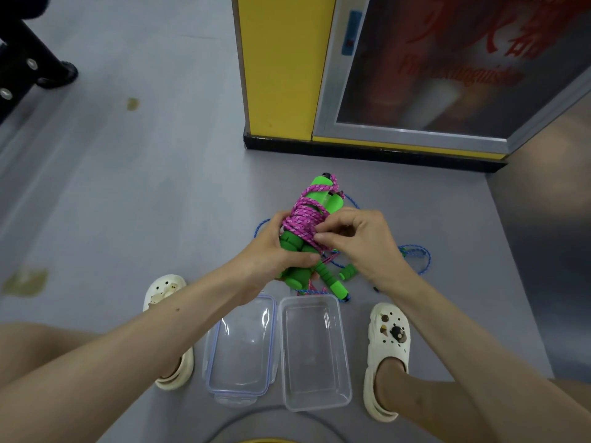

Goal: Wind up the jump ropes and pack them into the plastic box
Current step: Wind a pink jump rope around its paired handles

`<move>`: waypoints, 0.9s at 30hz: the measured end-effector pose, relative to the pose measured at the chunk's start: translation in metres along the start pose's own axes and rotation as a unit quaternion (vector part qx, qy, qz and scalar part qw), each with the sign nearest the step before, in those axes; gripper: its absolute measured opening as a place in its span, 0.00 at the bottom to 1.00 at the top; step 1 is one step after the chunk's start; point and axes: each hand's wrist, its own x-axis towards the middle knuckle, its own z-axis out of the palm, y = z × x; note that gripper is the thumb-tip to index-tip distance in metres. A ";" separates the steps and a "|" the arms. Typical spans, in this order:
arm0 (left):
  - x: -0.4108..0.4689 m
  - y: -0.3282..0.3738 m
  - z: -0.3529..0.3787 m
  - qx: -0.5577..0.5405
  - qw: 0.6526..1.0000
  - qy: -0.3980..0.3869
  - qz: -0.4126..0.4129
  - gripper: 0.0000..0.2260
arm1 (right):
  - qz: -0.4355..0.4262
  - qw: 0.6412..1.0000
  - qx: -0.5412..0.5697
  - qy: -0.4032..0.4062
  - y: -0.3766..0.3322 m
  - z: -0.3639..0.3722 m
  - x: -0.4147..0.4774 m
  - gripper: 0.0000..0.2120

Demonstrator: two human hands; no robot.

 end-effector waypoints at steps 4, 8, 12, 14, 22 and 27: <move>0.002 0.000 0.000 0.017 1.000 -0.004 0.005 0.30 | 0.011 1.000 -0.003 0.020 -0.002 0.000 -0.001 0.06; 0.003 0.003 0.001 0.019 1.000 -0.006 0.003 0.30 | -0.025 0.992 -0.100 0.067 -0.004 0.008 -0.005 0.03; 0.003 0.006 0.002 0.014 1.000 -0.005 0.008 0.30 | -0.051 0.985 -0.133 0.092 -0.006 0.010 -0.006 0.02; 0.003 0.006 0.002 0.017 1.000 -0.002 0.009 0.30 | -0.053 0.986 -0.130 0.092 -0.007 0.010 -0.007 0.04; 0.002 0.007 -0.001 0.023 1.000 0.008 0.007 0.31 | -0.107 0.969 -0.209 0.081 0.003 0.017 -0.009 0.06; 0.001 0.000 0.002 0.039 0.999 0.004 0.004 0.30 | -0.075 0.966 -0.242 0.051 0.005 0.020 -0.007 0.07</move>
